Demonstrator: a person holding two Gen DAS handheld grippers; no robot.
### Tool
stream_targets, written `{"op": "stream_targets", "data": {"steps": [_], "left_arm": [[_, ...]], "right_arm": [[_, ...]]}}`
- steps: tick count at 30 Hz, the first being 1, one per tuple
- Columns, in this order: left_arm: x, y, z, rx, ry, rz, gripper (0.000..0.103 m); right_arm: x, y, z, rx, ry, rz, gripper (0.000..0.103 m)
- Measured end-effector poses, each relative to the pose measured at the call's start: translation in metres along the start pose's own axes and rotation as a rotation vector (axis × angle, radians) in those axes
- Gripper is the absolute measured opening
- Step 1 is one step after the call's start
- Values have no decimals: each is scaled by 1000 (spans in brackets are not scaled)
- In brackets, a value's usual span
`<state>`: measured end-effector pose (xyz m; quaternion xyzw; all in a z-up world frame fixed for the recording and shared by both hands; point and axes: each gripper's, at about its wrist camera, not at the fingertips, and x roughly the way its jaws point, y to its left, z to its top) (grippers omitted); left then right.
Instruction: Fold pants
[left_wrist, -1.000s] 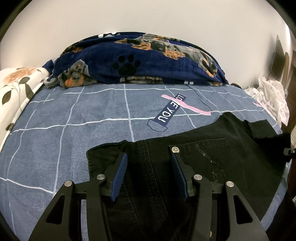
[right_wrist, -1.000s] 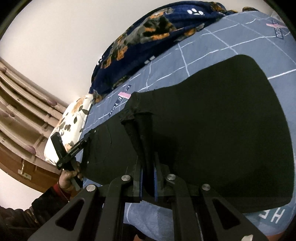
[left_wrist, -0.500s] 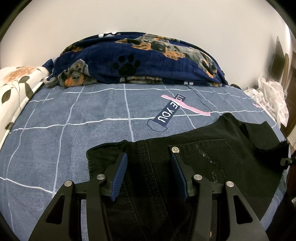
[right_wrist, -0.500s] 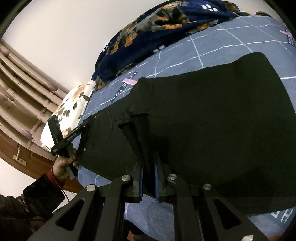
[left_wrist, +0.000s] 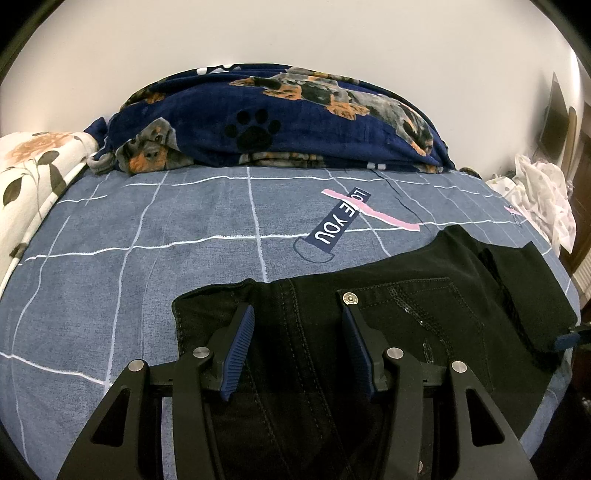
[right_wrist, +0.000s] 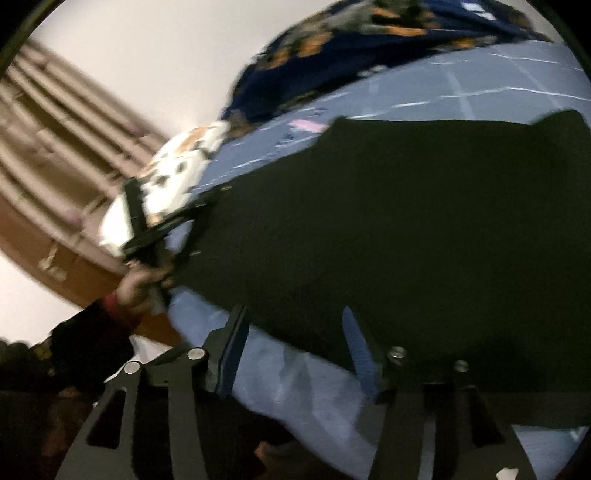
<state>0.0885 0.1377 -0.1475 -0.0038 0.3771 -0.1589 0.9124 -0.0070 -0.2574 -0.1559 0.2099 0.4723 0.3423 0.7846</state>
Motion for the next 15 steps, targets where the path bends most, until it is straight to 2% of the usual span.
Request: {"op": "stream_targets", "data": {"steps": [4,6,9,11,14,15], "left_arm": [[1,0,0,0,0,0,51],[-1,1,0,-1,0,-1,51],[0,0,0,-1,-1,-1,51],[0,0,0,-2,-1,-1,51],[0,1,0,-2,-1,-1,51],[1,0,0,-2,-1,-1,51]], "right_arm": [[-12,4,3,23,-31,163,53],[-28,-6,7,71,-99,184,53],[-44,-31,11,162,-169,112,52],[-43,-40,7,185,-168,73,33],[-28,-40,2,162,-113,32,18],[-21,-38,1,147,-90,18,17]]}}
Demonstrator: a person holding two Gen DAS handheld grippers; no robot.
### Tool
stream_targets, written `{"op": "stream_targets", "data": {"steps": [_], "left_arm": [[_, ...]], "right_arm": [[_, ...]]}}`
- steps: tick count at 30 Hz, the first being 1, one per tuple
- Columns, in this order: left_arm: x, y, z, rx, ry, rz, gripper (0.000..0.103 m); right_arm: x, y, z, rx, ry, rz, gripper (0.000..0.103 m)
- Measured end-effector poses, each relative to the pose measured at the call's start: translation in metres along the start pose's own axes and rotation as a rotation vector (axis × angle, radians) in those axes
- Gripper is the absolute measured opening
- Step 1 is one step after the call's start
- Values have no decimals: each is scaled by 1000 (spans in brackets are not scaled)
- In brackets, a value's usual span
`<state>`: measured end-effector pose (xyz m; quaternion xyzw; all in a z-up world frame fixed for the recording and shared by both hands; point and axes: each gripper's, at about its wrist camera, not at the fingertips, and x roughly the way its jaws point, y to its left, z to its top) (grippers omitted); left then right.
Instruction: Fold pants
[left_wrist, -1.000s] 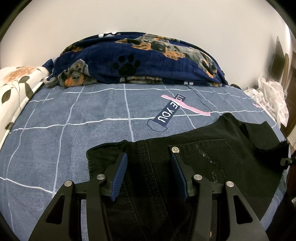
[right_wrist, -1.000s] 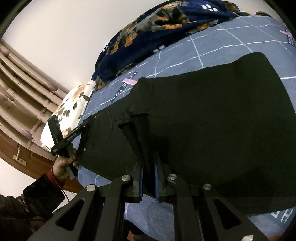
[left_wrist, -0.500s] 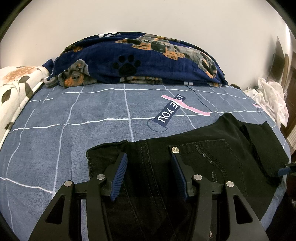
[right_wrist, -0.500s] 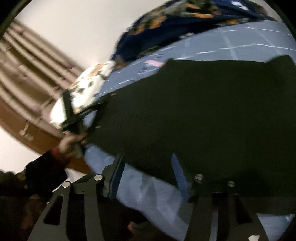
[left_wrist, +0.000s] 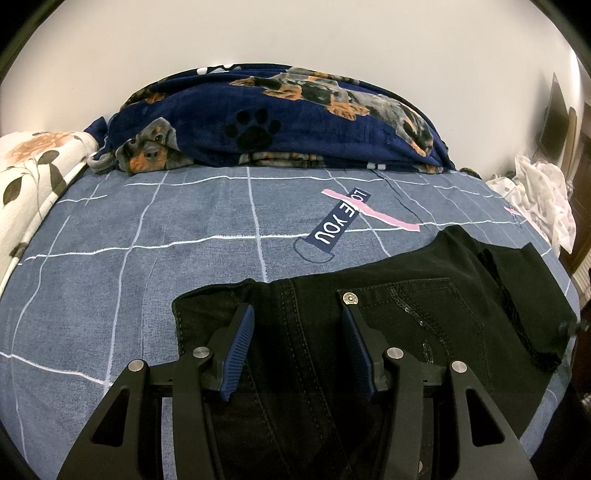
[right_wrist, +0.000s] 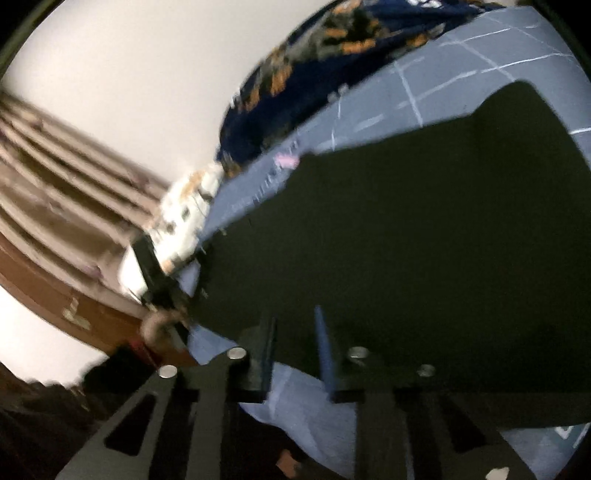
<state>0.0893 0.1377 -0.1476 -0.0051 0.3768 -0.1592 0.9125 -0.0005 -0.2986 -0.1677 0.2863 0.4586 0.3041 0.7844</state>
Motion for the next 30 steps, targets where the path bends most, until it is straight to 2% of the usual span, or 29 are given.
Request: {"op": "stream_targets", "data": {"steps": [4,8,12,14,16,17,19,21,22,24,28,29,30], "left_arm": [[0,0,-1,-1,-1,-1,51],[0,-2,0,7,-1,10,51],[-10,-14,3,36,-10,40,52],[-22,-14,8,-25,-20,-9,58],[-35,-14,13,-67,-32,-27,67],[-46,-16,16,-78,-43,-23,69],[-60,-16,21,-84,-43,5,89],[-77,-14,26,-91,-49,63,98],[-86,-11,27,-97,-56,87,98],[-97,1,26,-123,-47,87,98],[-99,25,18,-156,42,128,98],[-96,31,15,-168,67,105,98],[-93,38,9,-196,98,47,98]], "right_arm": [[19,1,-9,-33,49,-31,15],[20,-8,-9,-17,51,-39,2],[19,-12,-11,-8,43,-44,2],[22,-10,-10,-15,41,-53,2],[22,-10,-10,-18,41,-59,2],[22,-9,-9,-20,41,-60,3],[21,-7,-9,-25,37,-62,4],[19,-5,-9,-37,26,-67,5],[18,-3,-8,-43,16,-69,9],[9,0,-4,-51,-22,-70,12],[-6,-2,3,-23,-73,-52,19],[-9,-3,4,-9,-82,-45,22],[-10,-3,5,3,-87,-42,23]]}}
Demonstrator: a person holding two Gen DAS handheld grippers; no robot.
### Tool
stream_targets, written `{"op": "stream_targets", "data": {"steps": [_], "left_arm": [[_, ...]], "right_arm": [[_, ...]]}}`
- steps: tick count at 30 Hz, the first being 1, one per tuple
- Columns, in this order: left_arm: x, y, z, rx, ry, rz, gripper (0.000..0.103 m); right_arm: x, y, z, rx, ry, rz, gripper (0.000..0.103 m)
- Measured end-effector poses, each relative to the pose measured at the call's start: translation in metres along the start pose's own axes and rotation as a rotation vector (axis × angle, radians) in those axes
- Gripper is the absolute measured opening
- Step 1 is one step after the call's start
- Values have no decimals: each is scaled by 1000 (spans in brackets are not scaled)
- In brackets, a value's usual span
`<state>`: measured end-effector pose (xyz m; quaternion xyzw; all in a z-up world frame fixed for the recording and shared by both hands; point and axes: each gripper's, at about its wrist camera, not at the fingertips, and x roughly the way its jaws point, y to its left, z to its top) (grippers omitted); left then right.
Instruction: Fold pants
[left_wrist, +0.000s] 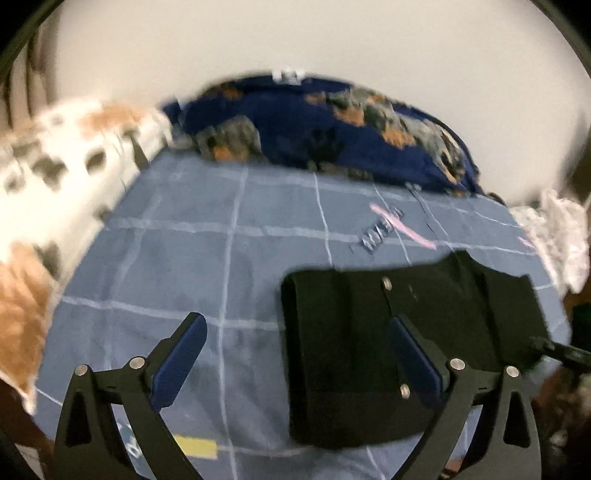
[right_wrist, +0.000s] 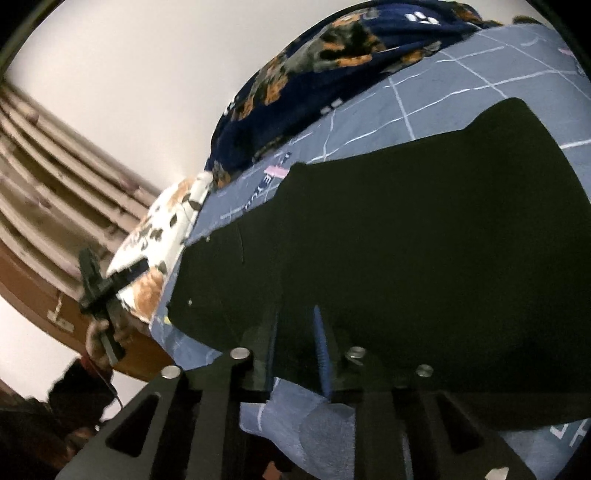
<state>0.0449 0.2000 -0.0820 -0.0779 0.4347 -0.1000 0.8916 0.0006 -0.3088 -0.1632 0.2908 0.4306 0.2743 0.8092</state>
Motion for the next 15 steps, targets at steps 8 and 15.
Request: {"op": "stream_targets", "data": {"steps": [8,15], "left_arm": [[47,10,-21,-29,167,-263,87],[84,5,-20,-25,280,-380,87]], "right_arm": [[13,20,-4,-16,33,-2,34],[22,28,-8,-13,50,-1,38]]}}
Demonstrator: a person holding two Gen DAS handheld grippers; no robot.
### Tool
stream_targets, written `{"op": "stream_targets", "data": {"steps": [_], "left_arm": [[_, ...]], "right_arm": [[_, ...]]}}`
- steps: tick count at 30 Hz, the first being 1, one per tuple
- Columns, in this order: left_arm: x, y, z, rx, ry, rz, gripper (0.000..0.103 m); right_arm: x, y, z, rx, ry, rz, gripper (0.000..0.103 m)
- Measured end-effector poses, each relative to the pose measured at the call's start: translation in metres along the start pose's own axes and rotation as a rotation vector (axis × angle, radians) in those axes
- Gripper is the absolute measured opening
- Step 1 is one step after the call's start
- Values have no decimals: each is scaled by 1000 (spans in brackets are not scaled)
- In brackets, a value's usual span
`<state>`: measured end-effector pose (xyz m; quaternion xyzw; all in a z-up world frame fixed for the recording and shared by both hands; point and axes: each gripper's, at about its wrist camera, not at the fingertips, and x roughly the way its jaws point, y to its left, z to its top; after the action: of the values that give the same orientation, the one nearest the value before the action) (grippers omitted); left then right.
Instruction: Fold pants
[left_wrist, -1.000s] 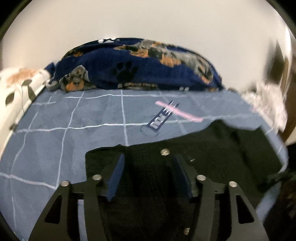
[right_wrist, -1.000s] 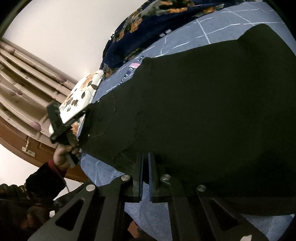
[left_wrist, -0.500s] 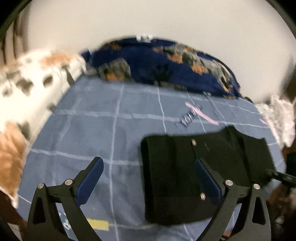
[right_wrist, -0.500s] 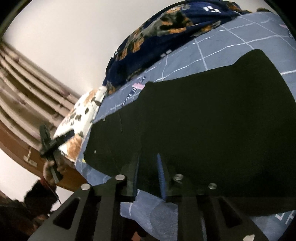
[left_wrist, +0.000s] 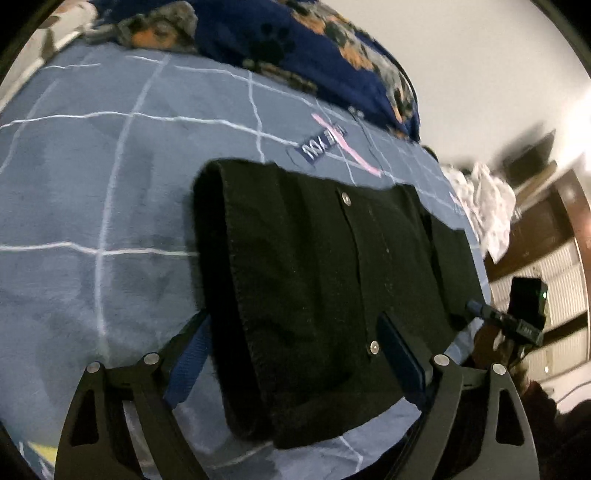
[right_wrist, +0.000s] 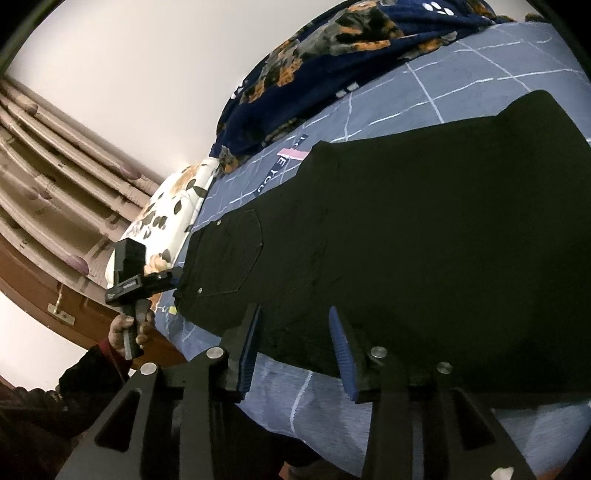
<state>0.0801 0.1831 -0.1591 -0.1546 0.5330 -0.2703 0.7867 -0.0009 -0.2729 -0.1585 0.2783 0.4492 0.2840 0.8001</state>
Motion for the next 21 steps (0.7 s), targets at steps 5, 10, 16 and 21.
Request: {"op": "stream_targets", "data": {"steps": [5,10,16,21], "left_arm": [[7,5,13,-20,30,-58,31],[2,-9,12,-10,-15,-13,21],[-38,-70,15,8,-99,-117,16],[-27,-168,26,119,-69,-215,13]], "right_arm": [[4,-3,-1,38,0,18,41],[8,0,5,35,0,30,45],[11,-3,14,47,-9,66,50],[8,-2,21,61,-32,149,51]]}}
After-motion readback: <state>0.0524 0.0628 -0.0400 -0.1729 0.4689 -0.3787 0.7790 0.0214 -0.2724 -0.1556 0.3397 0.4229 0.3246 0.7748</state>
